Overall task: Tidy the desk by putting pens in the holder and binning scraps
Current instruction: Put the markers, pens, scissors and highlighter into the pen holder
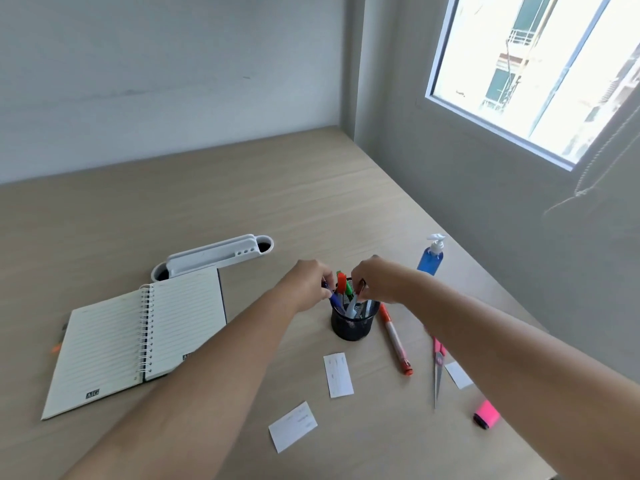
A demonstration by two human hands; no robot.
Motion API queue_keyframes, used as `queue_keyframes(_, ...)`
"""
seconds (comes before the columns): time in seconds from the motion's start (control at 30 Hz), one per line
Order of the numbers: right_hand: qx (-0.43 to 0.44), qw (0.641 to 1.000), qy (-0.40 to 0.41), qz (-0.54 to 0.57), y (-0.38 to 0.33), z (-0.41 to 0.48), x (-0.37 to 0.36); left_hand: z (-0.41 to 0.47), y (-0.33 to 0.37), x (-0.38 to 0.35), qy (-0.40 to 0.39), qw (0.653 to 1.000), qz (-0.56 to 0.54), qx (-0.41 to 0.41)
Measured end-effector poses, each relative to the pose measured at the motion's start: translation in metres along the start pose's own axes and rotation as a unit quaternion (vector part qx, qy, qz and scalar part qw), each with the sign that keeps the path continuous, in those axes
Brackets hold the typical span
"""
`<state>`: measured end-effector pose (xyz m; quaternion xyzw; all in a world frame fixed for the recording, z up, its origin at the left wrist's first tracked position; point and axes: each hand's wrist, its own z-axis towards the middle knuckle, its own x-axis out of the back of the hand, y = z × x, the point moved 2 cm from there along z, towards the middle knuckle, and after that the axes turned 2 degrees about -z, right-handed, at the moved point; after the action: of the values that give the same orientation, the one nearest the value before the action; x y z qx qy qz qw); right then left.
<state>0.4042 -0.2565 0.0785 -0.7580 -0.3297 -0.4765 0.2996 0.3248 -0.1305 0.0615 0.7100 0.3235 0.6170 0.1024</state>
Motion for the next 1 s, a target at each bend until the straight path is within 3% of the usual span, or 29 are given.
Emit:
queue_keyframes(0.23, -0.006, 1.000, -0.011, 0.002, -0.002, 0.012, -0.031, 0.005, -0.003, -0.007, 0.064, 0.995, -0.065, 0.050)
queue_keyframes(0.33, -0.015, 0.999, 0.021, 0.033, 0.002, 0.013, -0.034, 0.001, -0.004, -0.014, 0.078, 0.989, -0.107, 0.068)
queue_keyframes(0.43, -0.031, 0.992, 0.072, 0.095, 0.012, 0.004, -0.028, -0.004, -0.002, -0.009, 0.086, 0.992, -0.059, 0.067)
queue_keyframes(0.57, -0.073, 0.967, 0.185, 0.161, 0.039, -0.025, -0.011, -0.015, 0.017, 0.010, 0.151, 0.984, 0.087, 0.028)
queue_keyframes(0.7, -0.168, 0.937, 0.239, 0.191, 0.074, -0.058, -0.009, -0.024, 0.065, 0.012, 0.216, 0.972, 0.058, -0.072)
queue_keyframes(0.83, -0.288, 0.915, 0.190, 0.211, 0.100, -0.079, -0.040, -0.025, 0.107, -0.028, 0.147, 0.983, 0.027, -0.107)
queue_keyframes(1.0, -0.360, 0.904, 0.083, 0.216, 0.114, -0.081, -0.099, -0.008, 0.098, -0.113, -0.013, 0.997, 0.075, -0.006)
